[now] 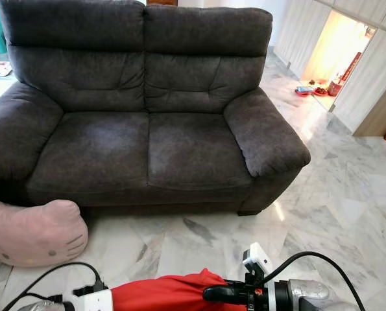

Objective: Move the pillow to the sofa from floor

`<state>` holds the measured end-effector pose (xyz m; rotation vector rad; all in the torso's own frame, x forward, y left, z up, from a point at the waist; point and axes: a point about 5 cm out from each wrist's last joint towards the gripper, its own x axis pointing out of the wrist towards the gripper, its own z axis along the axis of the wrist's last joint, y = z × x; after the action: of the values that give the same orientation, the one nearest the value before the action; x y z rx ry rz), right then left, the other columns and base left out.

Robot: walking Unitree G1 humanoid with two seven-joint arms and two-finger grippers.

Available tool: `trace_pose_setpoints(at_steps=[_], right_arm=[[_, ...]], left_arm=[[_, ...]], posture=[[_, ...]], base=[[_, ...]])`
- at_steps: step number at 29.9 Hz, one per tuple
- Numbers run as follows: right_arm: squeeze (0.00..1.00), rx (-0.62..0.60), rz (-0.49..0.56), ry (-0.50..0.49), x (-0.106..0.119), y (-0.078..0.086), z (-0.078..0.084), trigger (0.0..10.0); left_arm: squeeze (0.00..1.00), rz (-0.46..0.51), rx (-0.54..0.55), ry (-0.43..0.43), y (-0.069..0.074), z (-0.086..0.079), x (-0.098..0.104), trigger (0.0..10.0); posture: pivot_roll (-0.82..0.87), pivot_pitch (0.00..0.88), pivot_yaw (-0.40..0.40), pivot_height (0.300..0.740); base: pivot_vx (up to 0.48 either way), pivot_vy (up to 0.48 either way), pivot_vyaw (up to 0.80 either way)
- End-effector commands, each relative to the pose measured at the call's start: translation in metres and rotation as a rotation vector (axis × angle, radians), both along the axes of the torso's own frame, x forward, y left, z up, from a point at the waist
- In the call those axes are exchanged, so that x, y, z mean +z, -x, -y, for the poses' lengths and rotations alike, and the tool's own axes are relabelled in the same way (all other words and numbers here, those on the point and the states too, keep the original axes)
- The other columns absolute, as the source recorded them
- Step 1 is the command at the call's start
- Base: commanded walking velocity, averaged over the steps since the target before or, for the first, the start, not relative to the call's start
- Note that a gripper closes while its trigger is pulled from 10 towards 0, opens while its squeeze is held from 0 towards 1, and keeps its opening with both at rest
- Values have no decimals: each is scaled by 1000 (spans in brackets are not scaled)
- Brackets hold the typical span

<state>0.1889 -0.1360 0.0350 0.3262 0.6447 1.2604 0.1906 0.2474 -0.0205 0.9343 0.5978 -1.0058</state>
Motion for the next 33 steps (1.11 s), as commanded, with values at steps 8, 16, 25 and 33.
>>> trace_pose_setpoints(at_steps=[8, 16, 25, 33], right_arm=[[0, 44, 86, -90, 23, -7, -6, 10000], [0, 49, 82, -87, 25, -4, -3, 10000], [0, 55, 78, -91, 27, -2, 0, 10000], [0, 58, 77, -95, 29, -2, 1, 10000]], left_arm=[[0, -139, -15, 29, 14, 4, -15, 10000], [0, -97, 2, -54, 13, 0, -21, 10000], [0, -19, 55, -59, 2, 4, -21, 10000], [0, -12, 83, -10, -2, 17, -24, 0]], posture=[[103, 0, -123, 740], [88, 0, -127, 740], [81, 0, -132, 740], [75, 0, -134, 740]], base=[[0, 0, 0], [0, 0, 0], [0, 0, 0], [0, 0, 0]])
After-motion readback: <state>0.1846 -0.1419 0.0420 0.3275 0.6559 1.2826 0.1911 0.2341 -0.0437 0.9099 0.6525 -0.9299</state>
